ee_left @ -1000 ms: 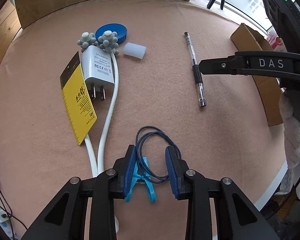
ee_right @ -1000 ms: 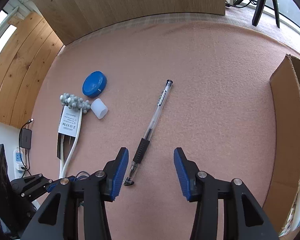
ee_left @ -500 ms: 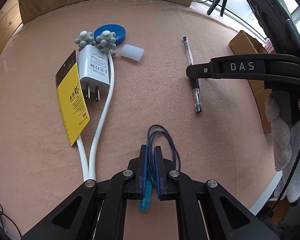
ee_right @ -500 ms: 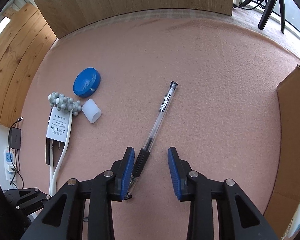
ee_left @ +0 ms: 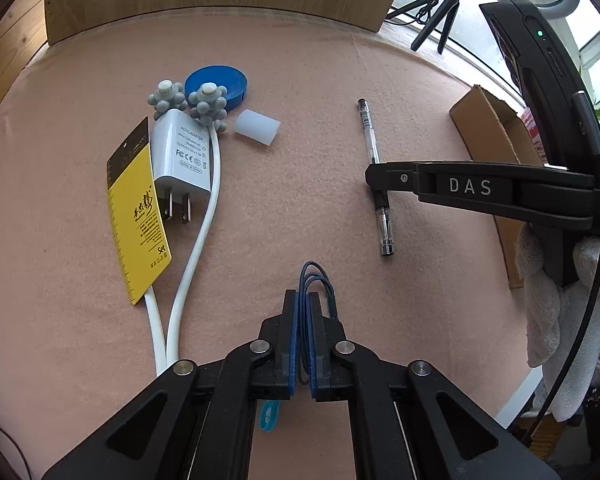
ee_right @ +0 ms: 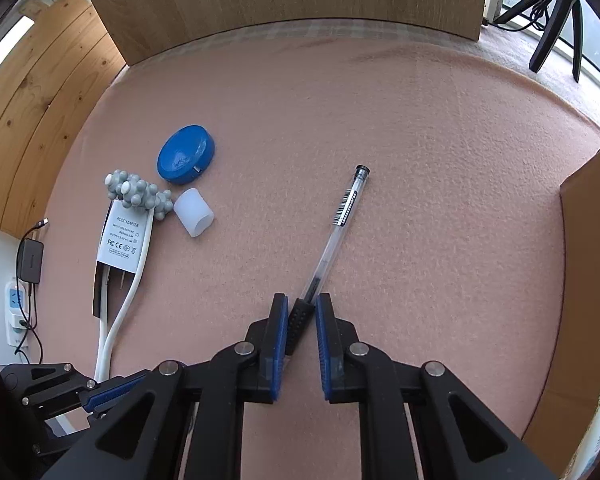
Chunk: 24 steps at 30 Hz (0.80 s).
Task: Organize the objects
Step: 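Grasp the pen with the right gripper while the left grasps the dark cable, then carry the pen and cable into the box and release both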
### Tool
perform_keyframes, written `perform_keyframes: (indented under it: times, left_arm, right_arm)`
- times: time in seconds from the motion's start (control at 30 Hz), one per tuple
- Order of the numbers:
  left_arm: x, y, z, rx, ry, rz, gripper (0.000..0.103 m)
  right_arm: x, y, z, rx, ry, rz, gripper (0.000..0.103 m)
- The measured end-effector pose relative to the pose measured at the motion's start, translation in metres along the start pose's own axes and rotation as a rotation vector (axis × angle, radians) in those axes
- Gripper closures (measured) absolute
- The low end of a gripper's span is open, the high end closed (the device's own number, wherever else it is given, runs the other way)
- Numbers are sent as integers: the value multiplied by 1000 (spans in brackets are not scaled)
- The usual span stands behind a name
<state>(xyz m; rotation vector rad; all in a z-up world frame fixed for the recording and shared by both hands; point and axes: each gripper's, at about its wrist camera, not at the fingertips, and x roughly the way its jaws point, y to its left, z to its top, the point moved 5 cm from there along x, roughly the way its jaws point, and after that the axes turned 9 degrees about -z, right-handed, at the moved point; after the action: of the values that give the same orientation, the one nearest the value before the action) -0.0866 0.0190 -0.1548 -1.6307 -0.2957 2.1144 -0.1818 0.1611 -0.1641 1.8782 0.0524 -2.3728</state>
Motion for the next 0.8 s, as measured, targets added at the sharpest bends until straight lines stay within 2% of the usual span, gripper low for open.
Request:
perform_keyframes:
  times: [0.3,0.43,0.63,0.8]
  left_arm:
    - [-14,7,6,-19,-46,-34,100]
    - [0,3,21,-22,-65,-51,100]
    - [-2,-16,23,-26,-93,-91,100]
    - [3,-44,27,-7,-103,-129,101]
  right_arm:
    - [-12,-17,-25,24,-14,38,93]
    - [-26,-32,-48,37,-36,49,94]
    - [-48,-60,-87,128,-67,105,94]
    - [-73,-77,-107,176,-118,123,94]
